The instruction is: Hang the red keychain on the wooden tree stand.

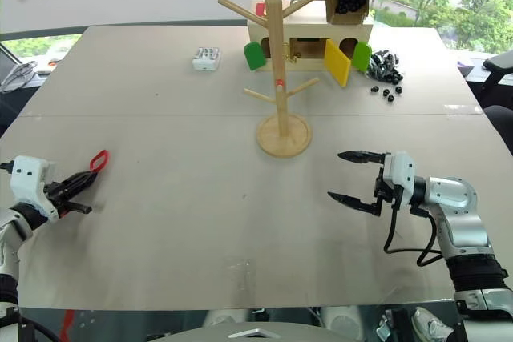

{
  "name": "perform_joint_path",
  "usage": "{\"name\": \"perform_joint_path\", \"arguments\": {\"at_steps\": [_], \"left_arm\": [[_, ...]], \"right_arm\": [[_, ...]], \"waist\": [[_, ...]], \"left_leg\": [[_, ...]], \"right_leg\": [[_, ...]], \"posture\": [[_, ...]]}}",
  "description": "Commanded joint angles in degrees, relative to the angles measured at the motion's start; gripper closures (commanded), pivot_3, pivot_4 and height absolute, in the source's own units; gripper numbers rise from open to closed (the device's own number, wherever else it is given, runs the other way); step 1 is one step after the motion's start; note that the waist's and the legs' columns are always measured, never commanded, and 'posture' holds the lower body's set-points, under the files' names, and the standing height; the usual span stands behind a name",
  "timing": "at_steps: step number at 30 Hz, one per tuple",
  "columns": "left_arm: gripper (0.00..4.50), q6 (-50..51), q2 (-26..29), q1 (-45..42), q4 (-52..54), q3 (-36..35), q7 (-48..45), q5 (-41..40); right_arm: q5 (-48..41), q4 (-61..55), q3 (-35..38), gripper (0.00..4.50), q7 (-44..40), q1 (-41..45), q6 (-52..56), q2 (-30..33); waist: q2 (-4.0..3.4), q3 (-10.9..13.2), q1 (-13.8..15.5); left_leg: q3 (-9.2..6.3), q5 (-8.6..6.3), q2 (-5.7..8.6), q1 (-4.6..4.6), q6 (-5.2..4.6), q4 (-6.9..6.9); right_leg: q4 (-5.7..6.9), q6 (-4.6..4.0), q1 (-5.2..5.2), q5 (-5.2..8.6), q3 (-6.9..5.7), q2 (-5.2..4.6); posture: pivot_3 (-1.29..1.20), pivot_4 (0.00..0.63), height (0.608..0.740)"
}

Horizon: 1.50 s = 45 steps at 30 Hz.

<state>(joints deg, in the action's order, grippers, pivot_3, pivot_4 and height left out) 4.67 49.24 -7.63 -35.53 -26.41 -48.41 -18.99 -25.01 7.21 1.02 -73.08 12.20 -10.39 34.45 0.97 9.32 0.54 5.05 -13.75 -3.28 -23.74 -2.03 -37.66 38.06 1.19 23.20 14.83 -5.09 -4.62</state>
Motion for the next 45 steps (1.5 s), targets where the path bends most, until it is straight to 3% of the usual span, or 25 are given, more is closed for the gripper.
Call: {"name": "perform_joint_path", "arguments": {"at_steps": [1,7,12,18,24,31,45], "left_arm": [[4.45,-1.1,1.0,-0.6,-0.8,-0.3,0.4,0.6],[4.45,-0.9,0.1,-0.4,0.4,-0.3,0.3,0.3],[4.45,5.5,-5.9,4.9,20.0,-0.8,3.7,-4.3],[4.45,17.4,-13.8,9.3,51.5,0.9,13.9,-11.1],[4.45,22.6,-19.7,5.1,69.9,9.7,22.7,-12.6],[4.45,20.9,-25.2,-0.9,72.4,19.1,26.7,-9.1],[4.45,11.6,-33.9,-8.3,65.9,30.6,24.6,-2.3]], "right_arm": [[-1.8,-2.7,2.2,0.0,-0.1,0.0,0.4,1.0],[-2.2,-2.8,2.2,0.0,-0.1,0.4,0.8,1.3],[-6.5,-8.2,4.1,0.0,0.1,-0.1,5.8,3.0],[-14.3,-17.2,9.0,0.0,0.9,1.3,16.7,9.0],[-19.5,-19.2,12.5,0.0,2.5,7.9,26.4,14.6],[-21.4,-16.8,13.8,0.0,2.4,14.7,33.0,17.7],[-17.9,-15.8,13.9,0.0,2.3,14.2,32.2,17.4]], "waist": [[0.0,0.0,0.0],[0.0,0.0,0.0],[0.01,0.0,0.1],[0.04,0.0,0.3],[0.05,0.0,0.3],[0.05,0.0,0.3],[0.05,0.0,0.4]], "left_leg": [[0.0,0.0,0.0,0.0,0.0,0.0],[0.0,0.0,0.0,0.0,0.0,0.0],[0.02,0.05,0.02,-0.01,0.09,-0.01],[-0.16,-0.02,0.04,-0.02,-0.03,-0.11],[-0.3,-0.03,0.07,0.02,-0.05,-0.16],[-0.27,-0.02,0.11,0.01,-0.06,-0.22],[-0.24,-0.04,0.15,-0.08,-0.08,-0.46]], "right_leg": [[0.0,0.0,0.0,0.0,0.0,0.0],[0.01,0.0,0.0,0.0,0.0,0.0],[0.02,0.0,-0.01,-0.01,0.04,-0.07],[0.03,0.0,-0.1,-0.02,0.07,-0.29],[0.01,-0.02,-0.26,-0.03,0.07,-0.14],[-0.01,-0.03,-0.25,-0.03,0.13,0.0],[0.0,0.01,-0.26,-0.05,-0.04,0.04]], "posture": [[0.0,0.15,0.74],[0.0,0.15,0.74],[0.0,0.15,0.74],[0.0,0.15,0.74],[0.0,0.15,0.74],[0.0,0.15,0.74],[0.0,0.15,0.74]]}}
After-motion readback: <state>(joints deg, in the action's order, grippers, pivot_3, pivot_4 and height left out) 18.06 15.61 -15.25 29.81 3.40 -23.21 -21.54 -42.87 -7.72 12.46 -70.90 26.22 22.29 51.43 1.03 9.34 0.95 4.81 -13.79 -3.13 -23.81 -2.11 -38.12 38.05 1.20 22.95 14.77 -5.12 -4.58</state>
